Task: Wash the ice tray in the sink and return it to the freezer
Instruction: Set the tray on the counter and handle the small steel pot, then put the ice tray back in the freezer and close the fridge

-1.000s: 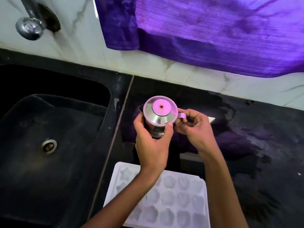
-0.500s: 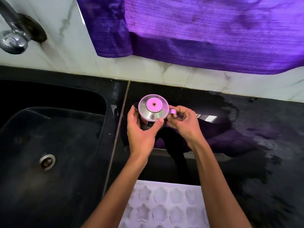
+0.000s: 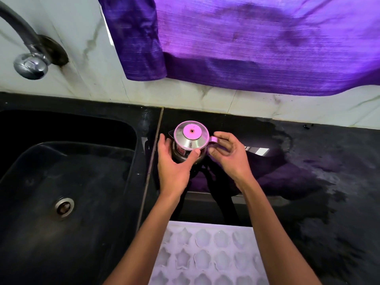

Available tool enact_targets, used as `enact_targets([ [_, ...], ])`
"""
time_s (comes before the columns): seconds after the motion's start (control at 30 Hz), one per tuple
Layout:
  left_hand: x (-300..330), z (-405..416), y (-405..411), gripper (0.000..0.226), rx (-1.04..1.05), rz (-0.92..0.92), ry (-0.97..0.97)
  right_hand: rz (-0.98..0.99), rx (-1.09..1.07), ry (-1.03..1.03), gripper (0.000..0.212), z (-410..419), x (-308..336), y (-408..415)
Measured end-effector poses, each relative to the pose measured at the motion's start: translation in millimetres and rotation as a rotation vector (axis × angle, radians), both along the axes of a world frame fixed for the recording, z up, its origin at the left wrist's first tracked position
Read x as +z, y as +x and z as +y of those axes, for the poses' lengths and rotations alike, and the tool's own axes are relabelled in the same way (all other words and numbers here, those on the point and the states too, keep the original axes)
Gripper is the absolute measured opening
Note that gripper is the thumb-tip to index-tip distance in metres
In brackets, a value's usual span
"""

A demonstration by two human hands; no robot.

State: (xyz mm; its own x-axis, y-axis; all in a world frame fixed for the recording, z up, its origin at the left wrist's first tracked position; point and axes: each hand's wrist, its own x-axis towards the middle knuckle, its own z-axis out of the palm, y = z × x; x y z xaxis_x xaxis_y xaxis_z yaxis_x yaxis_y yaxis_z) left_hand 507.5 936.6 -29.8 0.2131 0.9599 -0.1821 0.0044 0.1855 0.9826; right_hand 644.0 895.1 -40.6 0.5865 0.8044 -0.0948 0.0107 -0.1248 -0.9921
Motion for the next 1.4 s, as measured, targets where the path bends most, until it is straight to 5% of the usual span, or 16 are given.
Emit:
enact_targets([
  [0.43,-8.2,-69.3,-161.1,0.06,0.028,0.182,-0.072,-0.151,-0.247,-0.104,0.035,-177.6,6.5,-13.2],
  [0.63,-19.6,-99.8,-180.8,0.031,-0.053,0.213,-0.197,-0.036,-0.243,-0.212,0.045,-233.4,-10.6,-32.5],
  [1.4,-20.9,-137.3,-168.6,0.036,-0.053,0.249,-0.334,0.098,-0.151,-0.343,0.035,-255.7,-15.6,-63.9],
])
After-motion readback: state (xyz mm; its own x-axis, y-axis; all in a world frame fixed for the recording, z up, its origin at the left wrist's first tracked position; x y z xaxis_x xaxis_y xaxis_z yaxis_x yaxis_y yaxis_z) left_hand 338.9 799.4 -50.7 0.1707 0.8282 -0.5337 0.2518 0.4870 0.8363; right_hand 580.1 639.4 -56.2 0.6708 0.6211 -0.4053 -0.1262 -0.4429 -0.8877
